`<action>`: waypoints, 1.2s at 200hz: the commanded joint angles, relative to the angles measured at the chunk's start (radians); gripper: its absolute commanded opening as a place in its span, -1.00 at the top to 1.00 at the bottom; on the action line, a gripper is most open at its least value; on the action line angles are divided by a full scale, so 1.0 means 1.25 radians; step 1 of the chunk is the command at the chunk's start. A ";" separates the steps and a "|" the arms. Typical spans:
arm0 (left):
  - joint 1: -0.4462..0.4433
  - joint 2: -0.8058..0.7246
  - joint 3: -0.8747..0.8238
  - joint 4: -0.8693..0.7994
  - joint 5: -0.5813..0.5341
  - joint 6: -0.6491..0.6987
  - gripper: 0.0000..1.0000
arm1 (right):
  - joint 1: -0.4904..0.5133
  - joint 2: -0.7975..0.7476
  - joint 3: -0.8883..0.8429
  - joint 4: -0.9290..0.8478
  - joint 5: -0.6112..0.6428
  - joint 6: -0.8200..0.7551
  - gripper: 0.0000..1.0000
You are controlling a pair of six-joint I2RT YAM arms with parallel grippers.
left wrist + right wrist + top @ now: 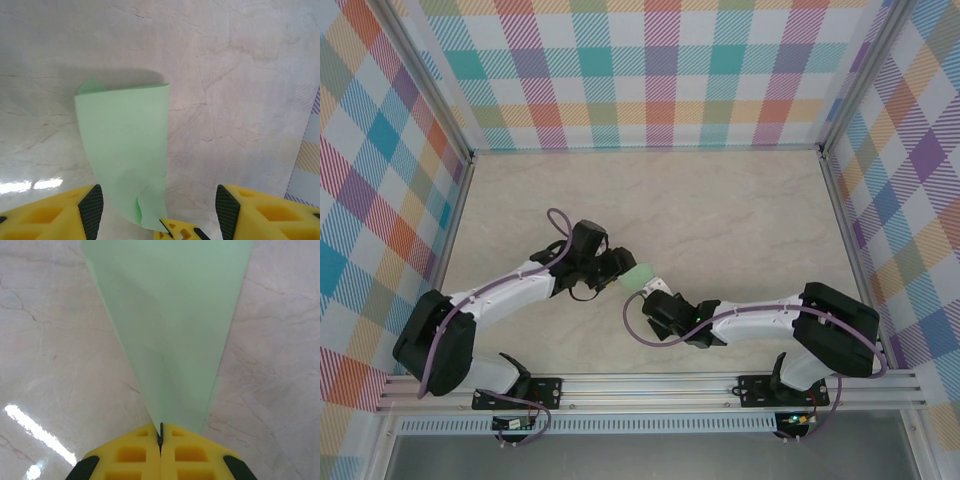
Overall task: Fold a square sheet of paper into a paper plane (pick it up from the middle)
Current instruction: Fold the wing for the fifth time at the center of the table.
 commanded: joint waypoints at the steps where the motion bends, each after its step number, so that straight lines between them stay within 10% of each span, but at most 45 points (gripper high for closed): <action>1: 0.006 -0.027 -0.017 -0.061 -0.032 0.000 -0.28 | -0.008 -0.005 -0.022 0.042 -0.066 0.038 0.99; 240: 0.004 -0.080 -0.118 0.071 0.001 -0.048 -0.27 | -0.352 -0.041 -0.168 0.352 -0.671 0.261 0.99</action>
